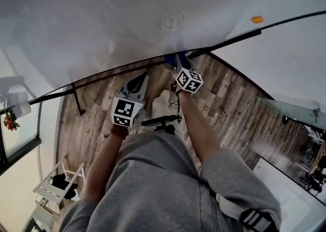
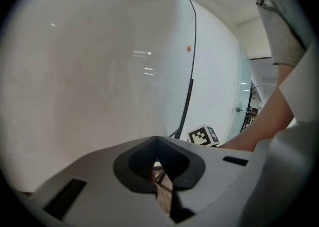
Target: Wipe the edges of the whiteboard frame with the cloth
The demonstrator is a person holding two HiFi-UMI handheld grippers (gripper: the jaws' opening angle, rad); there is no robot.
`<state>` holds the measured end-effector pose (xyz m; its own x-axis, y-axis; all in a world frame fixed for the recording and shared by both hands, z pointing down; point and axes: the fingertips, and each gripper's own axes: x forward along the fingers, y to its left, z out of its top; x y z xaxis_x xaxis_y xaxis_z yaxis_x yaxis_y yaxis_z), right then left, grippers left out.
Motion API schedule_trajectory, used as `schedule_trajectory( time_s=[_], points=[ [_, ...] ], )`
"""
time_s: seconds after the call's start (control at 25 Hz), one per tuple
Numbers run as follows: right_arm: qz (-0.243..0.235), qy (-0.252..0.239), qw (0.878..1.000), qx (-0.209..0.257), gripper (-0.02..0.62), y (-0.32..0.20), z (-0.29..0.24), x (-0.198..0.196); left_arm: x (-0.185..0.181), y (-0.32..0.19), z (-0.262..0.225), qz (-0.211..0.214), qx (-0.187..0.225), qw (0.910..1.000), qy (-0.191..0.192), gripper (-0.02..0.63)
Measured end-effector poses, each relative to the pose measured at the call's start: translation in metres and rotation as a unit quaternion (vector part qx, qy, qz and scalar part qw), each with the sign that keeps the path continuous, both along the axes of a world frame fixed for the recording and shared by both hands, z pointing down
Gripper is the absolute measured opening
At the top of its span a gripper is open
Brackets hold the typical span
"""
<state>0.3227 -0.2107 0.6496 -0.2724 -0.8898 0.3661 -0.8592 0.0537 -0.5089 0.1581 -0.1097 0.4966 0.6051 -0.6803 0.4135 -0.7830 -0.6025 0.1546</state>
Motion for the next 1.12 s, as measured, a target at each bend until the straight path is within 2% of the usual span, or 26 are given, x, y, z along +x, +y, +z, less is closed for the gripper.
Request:
schedule_trajectory(
  time_s=[0.12, 0.28, 0.44, 0.64, 0.88, 1.12],
  points=[
    [0.0, -0.01, 1.0, -0.001, 0.112, 0.002, 0.001, 0.002, 0.001, -0.005, 0.001, -0.005, 0.002, 1.0, 0.003, 0.009],
    [-0.013, 0.003, 1.0, -0.006, 0.112, 0.001, 0.0, 0.0, 0.002, -0.014, 0.0, -0.012, 0.006, 0.9999, 0.008, 0.009],
    [-0.036, 0.009, 0.999, -0.005, 0.112, 0.003, -0.002, -0.011, 0.005, -0.011, 0.0, -0.005, 0.005, 0.9999, 0.009, 0.008],
    [-0.034, -0.003, 0.999, -0.007, 0.112, 0.007, -0.001, -0.019, 0.004, -0.004, 0.005, 0.0, 0.0, 1.0, 0.005, 0.009],
    [-0.026, -0.012, 1.0, -0.008, 0.112, 0.009, 0.0, -0.033, -0.008, 0.001, 0.008, 0.004, 0.0, 1.0, 0.0, 0.009],
    [-0.041, -0.002, 0.999, -0.012, 0.112, 0.011, 0.0, -0.041, -0.02, 0.0, 0.006, 0.001, 0.002, 1.0, 0.002, 0.008]
  ],
)
